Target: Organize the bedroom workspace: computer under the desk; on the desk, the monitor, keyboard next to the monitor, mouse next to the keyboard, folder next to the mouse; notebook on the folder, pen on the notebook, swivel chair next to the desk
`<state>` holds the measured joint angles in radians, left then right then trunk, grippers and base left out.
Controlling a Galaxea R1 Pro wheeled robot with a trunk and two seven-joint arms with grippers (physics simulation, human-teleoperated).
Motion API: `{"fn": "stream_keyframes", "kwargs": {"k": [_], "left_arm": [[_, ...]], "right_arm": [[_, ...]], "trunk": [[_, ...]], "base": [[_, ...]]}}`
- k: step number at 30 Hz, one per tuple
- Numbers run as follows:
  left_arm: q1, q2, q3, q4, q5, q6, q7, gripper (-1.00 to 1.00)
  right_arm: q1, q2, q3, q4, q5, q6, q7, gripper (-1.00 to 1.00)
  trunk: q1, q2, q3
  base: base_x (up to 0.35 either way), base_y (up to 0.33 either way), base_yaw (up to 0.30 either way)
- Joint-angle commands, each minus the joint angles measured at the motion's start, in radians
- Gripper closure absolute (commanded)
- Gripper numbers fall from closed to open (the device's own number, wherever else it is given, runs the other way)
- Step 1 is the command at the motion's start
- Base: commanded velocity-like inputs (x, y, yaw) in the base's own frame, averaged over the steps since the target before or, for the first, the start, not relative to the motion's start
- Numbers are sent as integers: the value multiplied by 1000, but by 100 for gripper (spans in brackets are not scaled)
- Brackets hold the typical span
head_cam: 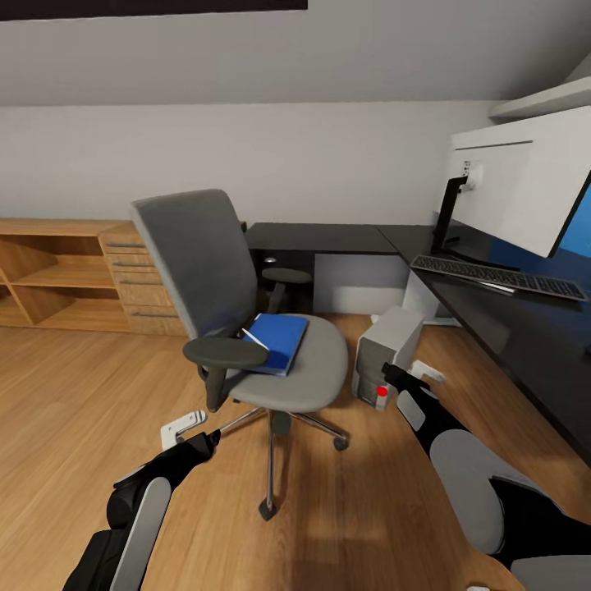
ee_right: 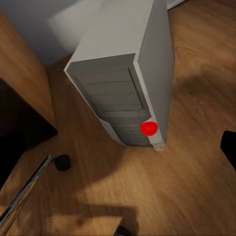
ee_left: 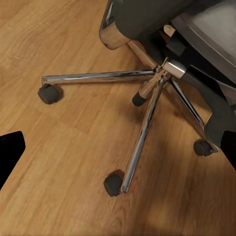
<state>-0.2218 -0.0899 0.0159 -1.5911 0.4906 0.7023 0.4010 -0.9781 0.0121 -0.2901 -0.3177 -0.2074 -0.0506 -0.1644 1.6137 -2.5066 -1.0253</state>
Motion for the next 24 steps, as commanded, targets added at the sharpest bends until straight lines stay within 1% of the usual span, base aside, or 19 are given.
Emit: {"fn": "stream_keyframes", "kwargs": {"k": [1,12,17,24], "left_arm": [[-1,-1,1,-1,10,3,8,-100],[-1,-1,1,-1,10,3,7,-100],[-1,-1,1,-1,10,3,7,-100],[-1,-1,1,-1,10,3,7,-100]], "right_arm": [[-1,1,2,-1,-10,-5,-4,-100],[-1,-1,3,-1,-10,-5,-4,-100],[-1,-1,3,-1,-10,-5,-4,-100],[-1,-1,3,-1,-10,-5,-6,-100]], "trunk": [[0,0,-1],[0,0,-1],[0,0,-1],[0,0,-1]], "base": [[0,0,0],[0,0,0],[232,0,0],[49,0,0]]}}
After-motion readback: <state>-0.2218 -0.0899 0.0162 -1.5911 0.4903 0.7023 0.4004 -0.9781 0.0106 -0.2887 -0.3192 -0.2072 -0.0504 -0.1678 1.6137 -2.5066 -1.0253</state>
